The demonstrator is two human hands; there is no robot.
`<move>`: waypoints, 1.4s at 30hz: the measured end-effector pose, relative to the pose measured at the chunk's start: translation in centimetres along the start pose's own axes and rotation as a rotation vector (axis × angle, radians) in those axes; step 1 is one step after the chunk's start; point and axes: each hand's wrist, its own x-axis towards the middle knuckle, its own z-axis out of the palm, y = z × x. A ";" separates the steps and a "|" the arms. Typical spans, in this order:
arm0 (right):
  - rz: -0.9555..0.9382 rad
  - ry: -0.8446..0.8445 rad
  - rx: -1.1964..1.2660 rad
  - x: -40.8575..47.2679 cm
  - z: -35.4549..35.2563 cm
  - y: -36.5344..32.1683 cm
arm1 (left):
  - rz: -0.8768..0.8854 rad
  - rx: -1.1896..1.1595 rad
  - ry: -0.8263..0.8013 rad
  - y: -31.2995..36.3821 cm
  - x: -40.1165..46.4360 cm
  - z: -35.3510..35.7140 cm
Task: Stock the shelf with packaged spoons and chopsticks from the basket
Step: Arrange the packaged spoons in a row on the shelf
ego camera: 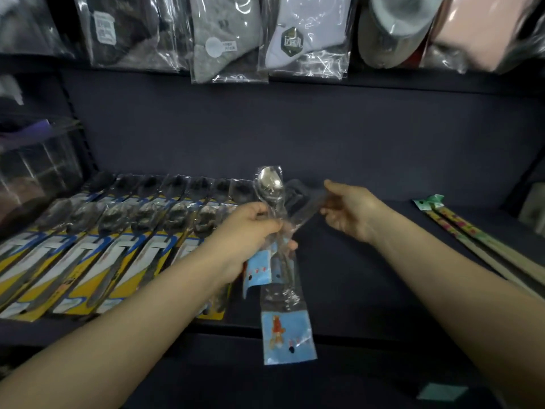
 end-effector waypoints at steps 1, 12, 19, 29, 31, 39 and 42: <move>0.026 -0.039 -0.036 -0.3 -0.5 0.4 | 0.000 -0.019 -0.021 0.0 0.4 1.0; -0.133 0.073 -0.370 0.1 -5.4 0.9 | 0.287 0.982 -0.078 -0.4 2.2 5.3; -0.293 0.266 -1.083 2.4 -5.7 1.8 | 0.203 1.290 -0.046 -1.0 2.0 0.0; -0.376 -0.018 -1.113 -3.2 0.9 1.1 | -0.017 0.620 -0.071 -0.9 2.4 -1.2; -0.148 -0.139 -0.800 -4.1 2.7 1.8 | -0.055 0.387 -0.033 -0.7 2.9 -0.9; 0.056 -0.089 -0.128 -2.2 4.1 2.3 | -0.216 -0.035 -0.104 -0.5 4.6 0.1; 0.076 -0.075 -0.218 -2.1 4.1 2.1 | -0.217 -0.054 -0.126 -0.6 5.1 -0.2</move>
